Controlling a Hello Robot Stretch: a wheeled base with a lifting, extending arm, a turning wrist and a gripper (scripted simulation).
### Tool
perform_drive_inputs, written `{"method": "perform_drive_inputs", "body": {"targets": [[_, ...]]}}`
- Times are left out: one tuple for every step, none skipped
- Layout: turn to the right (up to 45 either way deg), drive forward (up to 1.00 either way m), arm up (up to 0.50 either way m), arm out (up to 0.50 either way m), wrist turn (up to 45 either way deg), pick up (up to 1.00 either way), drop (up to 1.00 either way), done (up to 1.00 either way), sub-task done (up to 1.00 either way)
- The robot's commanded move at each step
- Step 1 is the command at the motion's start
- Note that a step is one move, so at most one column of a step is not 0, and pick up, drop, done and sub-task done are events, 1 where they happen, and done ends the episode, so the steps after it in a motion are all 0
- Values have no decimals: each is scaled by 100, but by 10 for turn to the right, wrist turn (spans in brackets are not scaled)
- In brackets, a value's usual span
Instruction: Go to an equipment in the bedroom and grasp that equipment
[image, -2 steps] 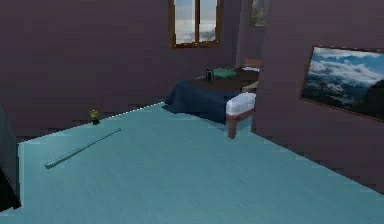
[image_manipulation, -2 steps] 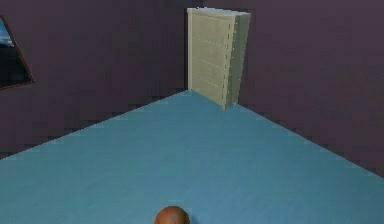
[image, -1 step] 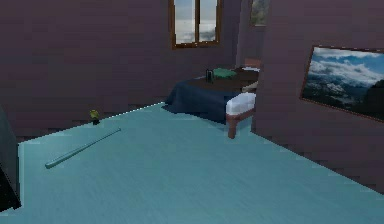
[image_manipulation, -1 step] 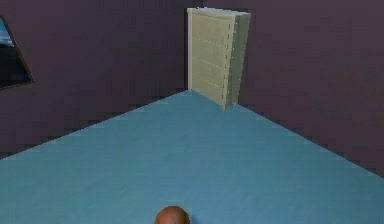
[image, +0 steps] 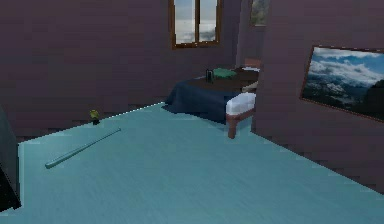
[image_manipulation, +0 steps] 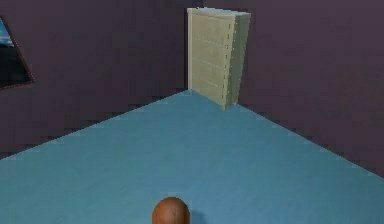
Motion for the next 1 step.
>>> {"method": "perform_drive_inputs", "body": {"targets": [[0, 0, 0, 0, 0, 0, 0, 100, 0]]}}
